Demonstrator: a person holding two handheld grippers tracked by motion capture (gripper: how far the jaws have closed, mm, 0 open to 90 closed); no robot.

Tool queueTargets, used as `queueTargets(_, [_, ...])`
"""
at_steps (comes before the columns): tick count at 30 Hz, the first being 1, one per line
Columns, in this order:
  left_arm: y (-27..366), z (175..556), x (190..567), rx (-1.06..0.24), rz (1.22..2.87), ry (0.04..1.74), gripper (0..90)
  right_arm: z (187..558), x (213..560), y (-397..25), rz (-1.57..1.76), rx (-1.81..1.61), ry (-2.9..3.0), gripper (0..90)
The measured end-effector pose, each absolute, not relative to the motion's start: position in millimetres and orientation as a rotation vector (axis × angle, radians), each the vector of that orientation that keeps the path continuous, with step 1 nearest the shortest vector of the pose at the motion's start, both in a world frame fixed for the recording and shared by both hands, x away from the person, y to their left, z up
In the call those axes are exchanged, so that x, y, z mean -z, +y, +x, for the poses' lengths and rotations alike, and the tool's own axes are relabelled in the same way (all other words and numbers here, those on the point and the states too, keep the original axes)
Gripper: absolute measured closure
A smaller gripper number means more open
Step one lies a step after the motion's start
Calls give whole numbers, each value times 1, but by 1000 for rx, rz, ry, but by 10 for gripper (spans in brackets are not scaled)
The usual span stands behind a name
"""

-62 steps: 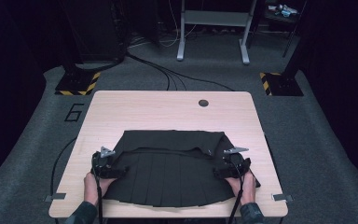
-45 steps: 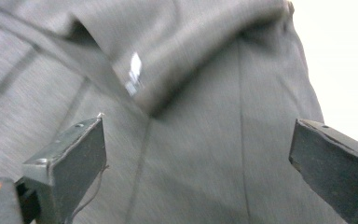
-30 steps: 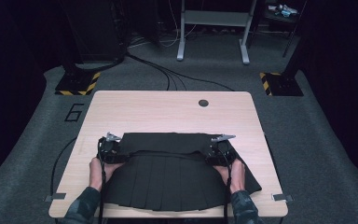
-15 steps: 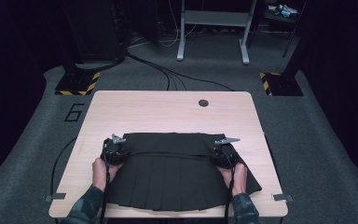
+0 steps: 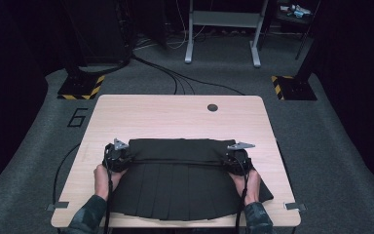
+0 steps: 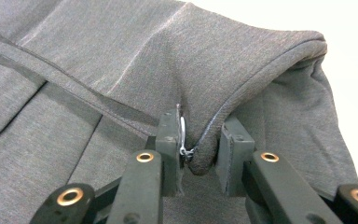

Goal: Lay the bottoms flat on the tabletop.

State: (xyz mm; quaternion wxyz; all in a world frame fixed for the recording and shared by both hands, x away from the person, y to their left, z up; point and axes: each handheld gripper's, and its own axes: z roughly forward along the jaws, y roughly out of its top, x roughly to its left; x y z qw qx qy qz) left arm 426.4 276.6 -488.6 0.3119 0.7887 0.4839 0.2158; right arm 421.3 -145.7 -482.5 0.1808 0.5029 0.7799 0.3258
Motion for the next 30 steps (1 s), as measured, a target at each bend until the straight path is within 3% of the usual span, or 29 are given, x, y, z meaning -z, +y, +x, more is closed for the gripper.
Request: queueTargets(30, [277,437,454,-608,2039,1229,819,433,449,-146,1366,-957,2175,735])
